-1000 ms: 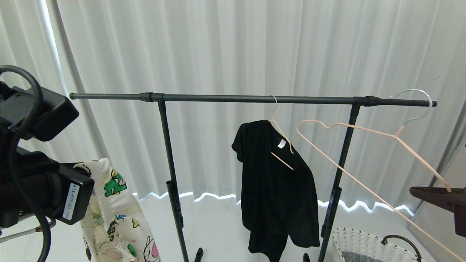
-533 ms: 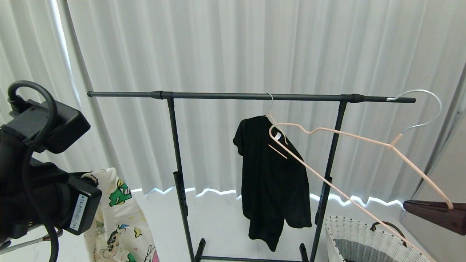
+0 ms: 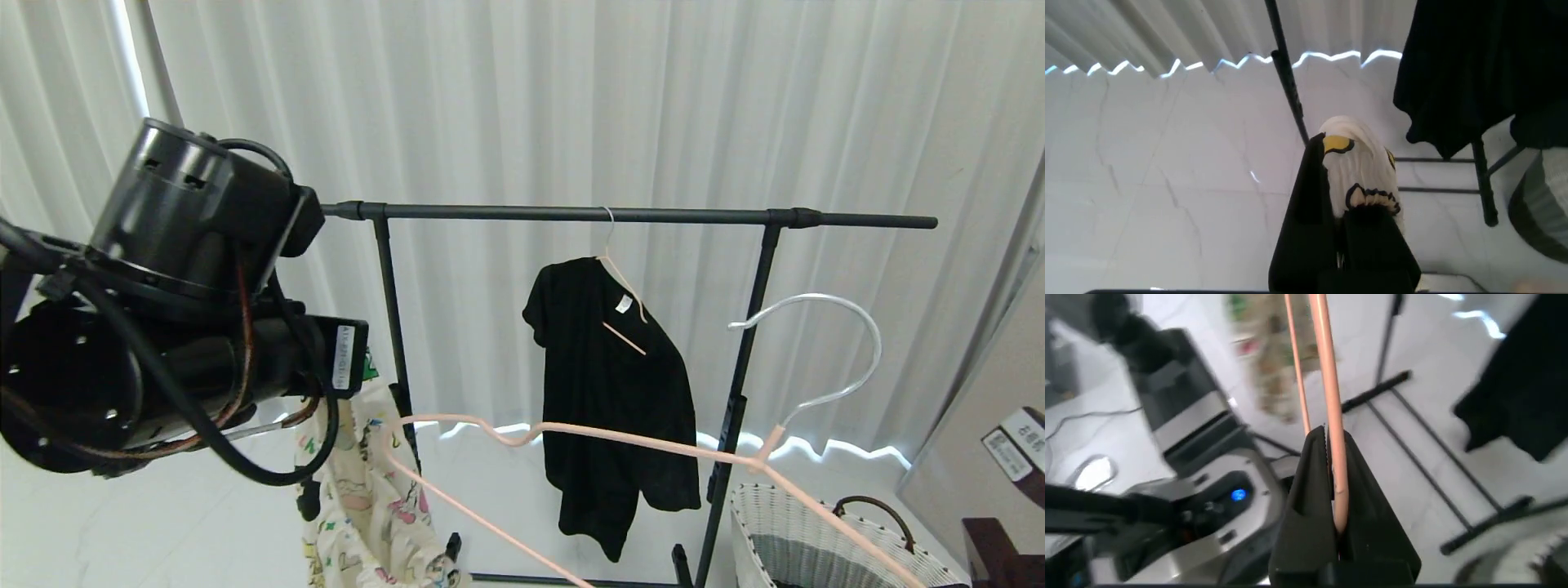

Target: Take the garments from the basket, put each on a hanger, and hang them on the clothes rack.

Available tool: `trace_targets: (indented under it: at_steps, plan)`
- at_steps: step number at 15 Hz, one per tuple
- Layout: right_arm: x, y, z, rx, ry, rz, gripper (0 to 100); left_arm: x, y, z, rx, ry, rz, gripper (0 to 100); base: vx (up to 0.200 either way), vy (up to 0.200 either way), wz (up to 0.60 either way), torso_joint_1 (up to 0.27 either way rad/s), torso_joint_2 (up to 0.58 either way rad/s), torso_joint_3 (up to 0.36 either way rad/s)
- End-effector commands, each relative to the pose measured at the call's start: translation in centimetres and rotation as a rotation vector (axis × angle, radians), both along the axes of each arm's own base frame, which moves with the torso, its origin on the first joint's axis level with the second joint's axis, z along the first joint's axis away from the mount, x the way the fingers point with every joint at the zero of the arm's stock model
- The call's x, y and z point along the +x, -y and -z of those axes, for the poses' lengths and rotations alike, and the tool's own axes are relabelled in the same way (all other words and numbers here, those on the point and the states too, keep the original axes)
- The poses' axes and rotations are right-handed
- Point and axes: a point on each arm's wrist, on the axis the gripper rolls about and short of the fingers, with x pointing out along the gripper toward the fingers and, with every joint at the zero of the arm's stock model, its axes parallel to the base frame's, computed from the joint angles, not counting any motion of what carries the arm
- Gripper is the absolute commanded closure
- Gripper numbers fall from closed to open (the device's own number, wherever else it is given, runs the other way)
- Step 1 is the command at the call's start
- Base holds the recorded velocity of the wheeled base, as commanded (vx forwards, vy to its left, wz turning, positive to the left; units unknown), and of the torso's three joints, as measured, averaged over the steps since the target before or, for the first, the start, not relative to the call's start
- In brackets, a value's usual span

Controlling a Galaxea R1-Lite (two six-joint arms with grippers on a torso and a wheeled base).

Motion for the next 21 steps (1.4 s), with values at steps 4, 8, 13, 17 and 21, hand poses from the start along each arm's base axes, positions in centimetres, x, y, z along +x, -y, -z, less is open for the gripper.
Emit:
trace_targets:
  at_steps: [4,8,13,17,21]
  plan:
    - [2.5,-4.2,1.9,-0.054,-0.018,0.044,100,1.2,1.5,0.6,0.000,-0.018,-0.003,100,0.000,0.000,0.00,0.000,0.00,0.000]
    - [3.4,-5.4,2.2,-0.017,-0.036,0.097,100,1.2,1.8,0.8,0.001,-0.003,-0.044,100,0.000,0.000,0.00,0.000,0.00,0.000]
    - [4.2,-6.6,2.6,-0.011,-0.016,0.123,100,1.1,3.2,1.5,0.001,-0.002,-0.050,100,0.000,0.000,0.00,0.000,0.00,0.000]
    - [4.4,-8.2,2.5,0.006,-0.004,0.117,100,0.8,4.2,1.7,-0.004,0.005,-0.041,100,0.000,0.000,0.00,0.000,0.00,0.000]
    - [5.0,-9.6,2.5,0.004,-0.007,0.109,100,-0.1,5.6,0.7,-0.042,0.031,0.010,100,0.000,0.000,0.00,0.000,0.00,0.000]
